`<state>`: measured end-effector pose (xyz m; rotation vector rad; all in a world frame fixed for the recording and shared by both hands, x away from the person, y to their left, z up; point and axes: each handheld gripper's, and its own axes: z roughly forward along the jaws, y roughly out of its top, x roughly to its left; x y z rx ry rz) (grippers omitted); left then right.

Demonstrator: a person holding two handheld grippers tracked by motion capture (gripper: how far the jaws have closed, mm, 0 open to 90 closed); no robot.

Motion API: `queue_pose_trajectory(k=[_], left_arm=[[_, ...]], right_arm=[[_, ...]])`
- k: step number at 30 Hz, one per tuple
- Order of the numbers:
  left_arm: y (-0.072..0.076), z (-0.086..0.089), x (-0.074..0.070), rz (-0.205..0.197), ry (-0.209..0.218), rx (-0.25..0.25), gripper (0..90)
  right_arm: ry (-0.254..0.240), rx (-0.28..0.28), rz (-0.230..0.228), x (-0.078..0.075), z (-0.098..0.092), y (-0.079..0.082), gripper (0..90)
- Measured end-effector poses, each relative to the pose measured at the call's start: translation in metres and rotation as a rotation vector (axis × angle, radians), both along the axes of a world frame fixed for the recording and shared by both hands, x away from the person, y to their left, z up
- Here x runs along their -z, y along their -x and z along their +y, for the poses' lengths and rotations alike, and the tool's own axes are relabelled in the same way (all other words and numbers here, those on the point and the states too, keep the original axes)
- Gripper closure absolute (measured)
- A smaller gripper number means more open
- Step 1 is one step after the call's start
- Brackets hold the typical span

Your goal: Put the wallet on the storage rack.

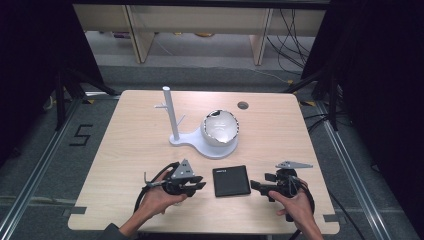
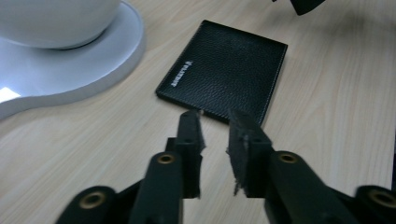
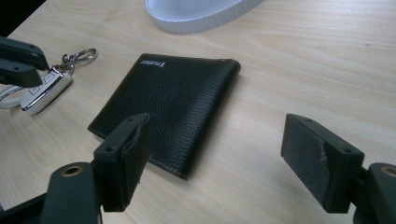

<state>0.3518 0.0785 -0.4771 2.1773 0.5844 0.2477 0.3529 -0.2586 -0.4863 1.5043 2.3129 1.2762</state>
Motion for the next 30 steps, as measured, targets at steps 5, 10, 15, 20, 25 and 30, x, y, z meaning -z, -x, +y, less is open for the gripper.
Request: queue_pose_trajectory(k=[5, 10, 15, 20, 25, 30], left_arm=[[-0.009, -0.020, 0.009, 0.017, -0.039, 0.031, 86.5], [-0.016, -0.034, 0.015, 0.034, -0.081, 0.047, 88.2], [-0.017, -0.040, 0.017, 0.035, -0.114, 0.056, 88.1], [-0.022, -0.040, 0.022, 0.040, -0.163, 0.071, 88.0], [-0.023, -0.039, 0.024, 0.044, -0.164, 0.079, 87.8], [-0.023, -0.039, 0.025, 0.048, -0.179, 0.081, 88.6]], right_arm=[[0.008, 0.001, 0.019, -0.001, 0.001, -0.001, 28.5], [-0.008, -0.009, 0.053, 0.001, 0.005, -0.009, 32.2], [-0.008, -0.002, 0.104, 0.004, 0.012, -0.017, 34.8], [0.006, -0.004, 0.151, 0.005, 0.020, -0.025, 35.5], [0.005, -0.013, 0.167, 0.009, 0.027, -0.032, 35.5], [0.003, -0.027, 0.183, 0.012, 0.033, -0.037, 36.0]])
